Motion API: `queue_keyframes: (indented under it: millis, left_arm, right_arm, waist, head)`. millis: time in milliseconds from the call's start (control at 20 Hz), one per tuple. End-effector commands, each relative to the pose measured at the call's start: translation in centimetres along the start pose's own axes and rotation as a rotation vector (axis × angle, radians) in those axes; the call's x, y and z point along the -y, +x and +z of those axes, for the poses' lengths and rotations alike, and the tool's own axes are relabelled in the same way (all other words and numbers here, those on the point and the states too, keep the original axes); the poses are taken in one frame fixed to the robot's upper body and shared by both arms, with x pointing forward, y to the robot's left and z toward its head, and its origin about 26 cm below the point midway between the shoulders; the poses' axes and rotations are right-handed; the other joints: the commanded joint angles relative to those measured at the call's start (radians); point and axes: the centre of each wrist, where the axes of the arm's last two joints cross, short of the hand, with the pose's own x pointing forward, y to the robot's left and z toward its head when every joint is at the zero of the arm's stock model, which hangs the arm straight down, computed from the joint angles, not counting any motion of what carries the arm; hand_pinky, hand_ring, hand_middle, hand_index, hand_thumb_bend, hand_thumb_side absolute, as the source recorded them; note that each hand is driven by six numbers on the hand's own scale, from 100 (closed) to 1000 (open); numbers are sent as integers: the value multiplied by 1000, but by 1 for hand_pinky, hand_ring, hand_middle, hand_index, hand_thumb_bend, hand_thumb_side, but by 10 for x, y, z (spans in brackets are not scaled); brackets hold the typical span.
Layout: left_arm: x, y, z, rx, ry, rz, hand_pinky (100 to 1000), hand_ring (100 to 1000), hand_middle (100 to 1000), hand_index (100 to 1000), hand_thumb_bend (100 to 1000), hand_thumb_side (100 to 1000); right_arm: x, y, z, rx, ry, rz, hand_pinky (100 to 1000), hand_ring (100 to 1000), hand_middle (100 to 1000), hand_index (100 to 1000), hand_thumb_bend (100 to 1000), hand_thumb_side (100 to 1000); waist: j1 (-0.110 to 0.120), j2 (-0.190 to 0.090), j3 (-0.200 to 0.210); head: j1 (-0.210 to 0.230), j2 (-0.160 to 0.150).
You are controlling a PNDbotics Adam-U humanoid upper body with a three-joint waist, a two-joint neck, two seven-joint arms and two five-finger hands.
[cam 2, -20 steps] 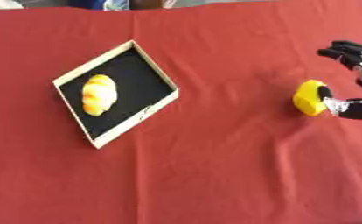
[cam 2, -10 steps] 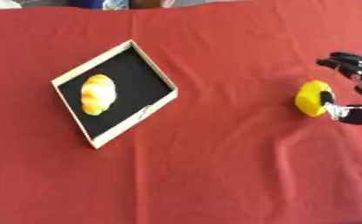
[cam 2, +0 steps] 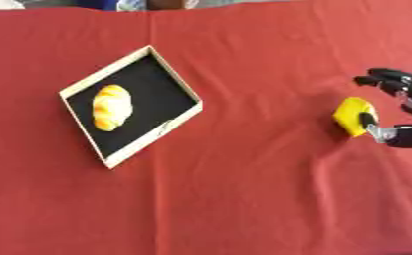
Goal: Pick up objects on the table and place them in the box.
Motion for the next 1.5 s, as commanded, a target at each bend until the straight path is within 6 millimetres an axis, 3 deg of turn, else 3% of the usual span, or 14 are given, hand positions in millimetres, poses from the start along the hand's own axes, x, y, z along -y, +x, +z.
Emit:
queue_keyframes:
  millis: [50, 250, 600, 950, 1150, 1200, 1250, 1350, 1450, 1500]
  left_arm:
    - [-1, 5, -7, 33, -18, -1, 826, 844, 753, 876, 100, 707]
    - [-1, 5, -7, 37, -16, 2, 825, 843, 749, 876, 100, 704]
    - [0, 5, -8, 40, -21, 3, 825, 844, 749, 875, 100, 704]
    - [1, 5, -8, 42, -24, 9, 825, 845, 748, 869, 100, 704]
    - [1, 5, -7, 41, -23, 12, 825, 845, 748, 867, 100, 703]
    - [1, 5, -7, 40, -22, 13, 825, 845, 748, 867, 100, 703]
    - [1, 5, -7, 39, -22, 14, 825, 845, 748, 867, 100, 703]
    - [1, 5, -7, 39, -23, 16, 826, 845, 748, 866, 100, 703]
    - [2, 5, -7, 39, -22, 18, 826, 846, 749, 865, 100, 703]
    - [2, 5, -7, 38, -22, 19, 826, 846, 749, 866, 100, 703]
  right_arm:
    - [19, -4, 0, 14, 45, 79, 903, 987, 687, 896, 100, 517]
    - [23, -4, -2, 15, 50, 124, 899, 958, 566, 829, 100, 598]
    - [26, -2, -4, 6, 38, 220, 893, 924, 526, 758, 100, 686]
    - [23, 0, -6, 15, 26, 264, 882, 891, 472, 681, 100, 580]
    - [21, 1, -8, 39, 6, 239, 875, 868, 438, 626, 100, 392]
    - [21, 2, -9, 45, 1, 233, 875, 867, 436, 623, 100, 383]
    - [21, 2, -9, 50, -4, 226, 870, 857, 419, 600, 100, 270]
    - [21, 3, -11, 57, -19, 212, 865, 849, 410, 588, 100, 255]
    - [20, 3, -12, 57, -36, 190, 860, 845, 403, 581, 100, 346]
    - [20, 3, -12, 54, -44, 176, 860, 845, 403, 581, 100, 335]
  waist:
    - [-3, -15, 2]
    - [-3, -15, 3]
    - [-4, -15, 4]
    - [-5, -14, 4]
    - [-6, -14, 6]
    - [-6, -14, 6]
    - [-7, -14, 7]
    - [-7, -14, 7]
    - [-8, -15, 8]
    - [-8, -15, 9]
  head:
    - [0, 1]
    - [2, 3]
    - [0, 3]
    - [-2, 3]
    - [-3, 3]
    - [-3, 3]
    - [-4, 2]
    - [-4, 1]
    - [-5, -1]
    - [-5, -1]
